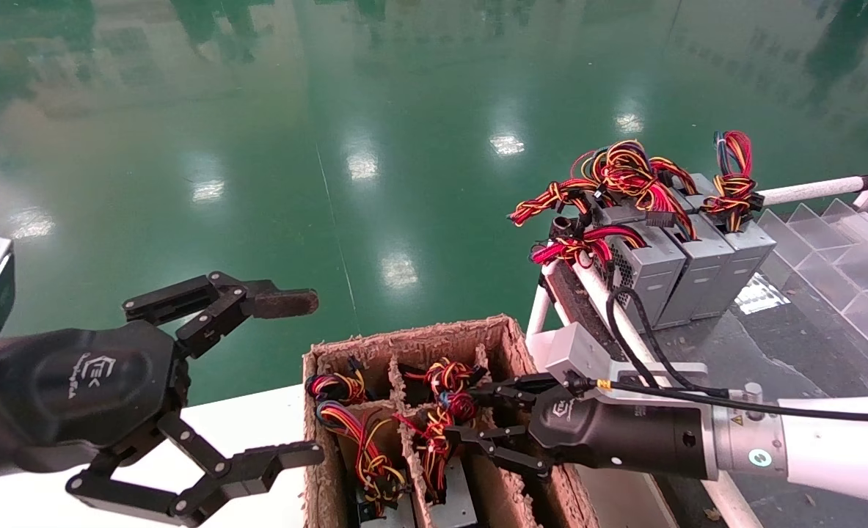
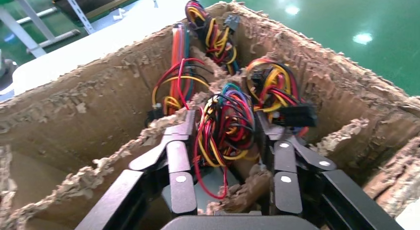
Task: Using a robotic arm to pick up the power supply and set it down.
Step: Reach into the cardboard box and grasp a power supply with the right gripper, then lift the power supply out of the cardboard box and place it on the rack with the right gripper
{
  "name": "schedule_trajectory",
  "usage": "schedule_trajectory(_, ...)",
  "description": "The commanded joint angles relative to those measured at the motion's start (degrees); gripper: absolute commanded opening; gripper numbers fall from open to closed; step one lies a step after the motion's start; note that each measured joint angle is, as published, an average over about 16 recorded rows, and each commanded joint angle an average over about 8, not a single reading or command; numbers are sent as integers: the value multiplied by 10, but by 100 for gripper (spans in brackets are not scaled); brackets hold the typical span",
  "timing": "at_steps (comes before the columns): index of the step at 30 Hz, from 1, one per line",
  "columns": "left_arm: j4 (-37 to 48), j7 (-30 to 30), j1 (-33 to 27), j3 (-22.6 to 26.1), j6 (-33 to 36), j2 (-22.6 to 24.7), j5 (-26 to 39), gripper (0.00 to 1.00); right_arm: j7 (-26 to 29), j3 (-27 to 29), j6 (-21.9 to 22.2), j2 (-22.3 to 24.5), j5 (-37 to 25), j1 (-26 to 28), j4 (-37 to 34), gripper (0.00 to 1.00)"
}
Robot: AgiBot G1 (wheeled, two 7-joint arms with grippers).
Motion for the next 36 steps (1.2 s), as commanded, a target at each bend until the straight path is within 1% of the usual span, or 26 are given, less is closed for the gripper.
schedule_trajectory(1,0,0,0,0,0,0,0,100,0,0,-2,1,2,-3,3,0)
schedule_trajectory(13,0,0,0,0,0,0,0,100,3,10,-16,13,25,-13,10,0)
schedule_trajectory(19,0,0,0,0,0,0,0,100,2,21,-28,20,47,-14,14,0)
schedule_trajectory(28,0,0,0,0,0,0,0,100,-5,61,-56,53,115,-14,39,0)
schedule_trajectory(36,0,0,0,0,0,0,0,100,-7,118,-83,103,197,-9,48,0)
